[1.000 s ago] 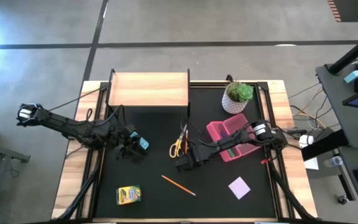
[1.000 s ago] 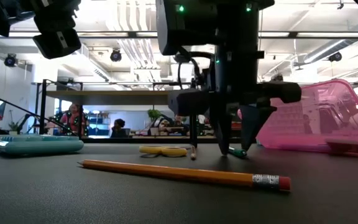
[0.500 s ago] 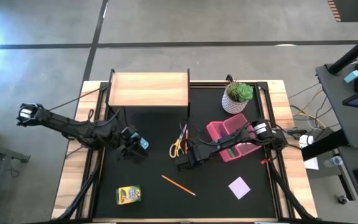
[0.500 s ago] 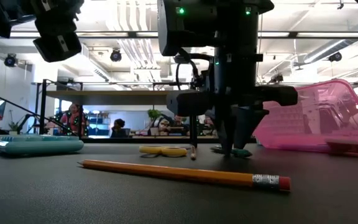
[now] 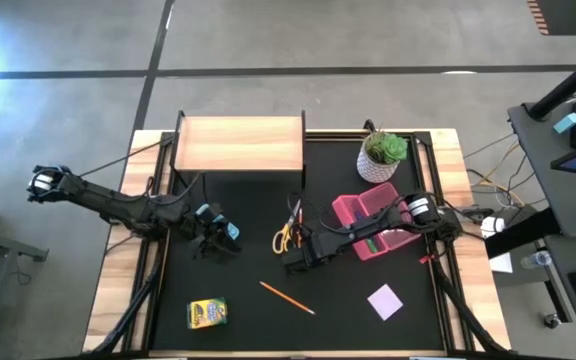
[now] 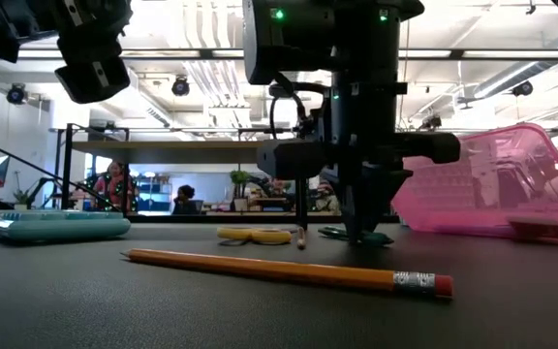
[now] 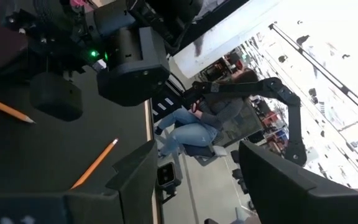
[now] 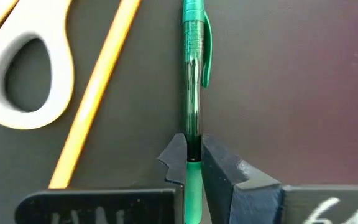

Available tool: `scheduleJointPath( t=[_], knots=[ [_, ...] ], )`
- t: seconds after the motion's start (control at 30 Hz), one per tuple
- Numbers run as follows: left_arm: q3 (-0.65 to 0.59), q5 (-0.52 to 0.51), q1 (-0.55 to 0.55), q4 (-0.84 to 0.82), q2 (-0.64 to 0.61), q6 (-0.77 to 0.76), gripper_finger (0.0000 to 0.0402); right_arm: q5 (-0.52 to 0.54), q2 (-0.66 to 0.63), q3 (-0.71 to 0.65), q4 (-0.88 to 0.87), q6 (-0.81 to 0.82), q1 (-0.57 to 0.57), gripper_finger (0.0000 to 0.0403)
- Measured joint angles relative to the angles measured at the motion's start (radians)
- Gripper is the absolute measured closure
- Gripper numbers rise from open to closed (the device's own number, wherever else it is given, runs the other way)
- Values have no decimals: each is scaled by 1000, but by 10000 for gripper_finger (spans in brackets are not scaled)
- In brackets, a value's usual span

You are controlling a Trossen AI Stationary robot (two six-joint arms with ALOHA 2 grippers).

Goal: Pack school essentials
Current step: Put the green pen into the pink supply box

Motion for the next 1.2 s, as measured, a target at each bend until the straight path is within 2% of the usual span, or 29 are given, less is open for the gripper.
scheduleJointPath(
  t=[0.33,0.53,0.87,1.13,1.2],
  knots=[
    [0,0,0,3,-2,22,191,5,-92,12,1,-34,19,384],
    [0,0,0,2,-2,26,191,65,-173,12,-21,-57,37,385],
    [0,0,0,-1,-1,27,191,148,-339,13,-258,12,58,385],
    [0,0,0,-2,-1,26,191,140,-427,10,-496,141,79,385],
    [0,0,0,-2,-1,26,191,135,-433,-1,-501,161,82,385]
  ],
)
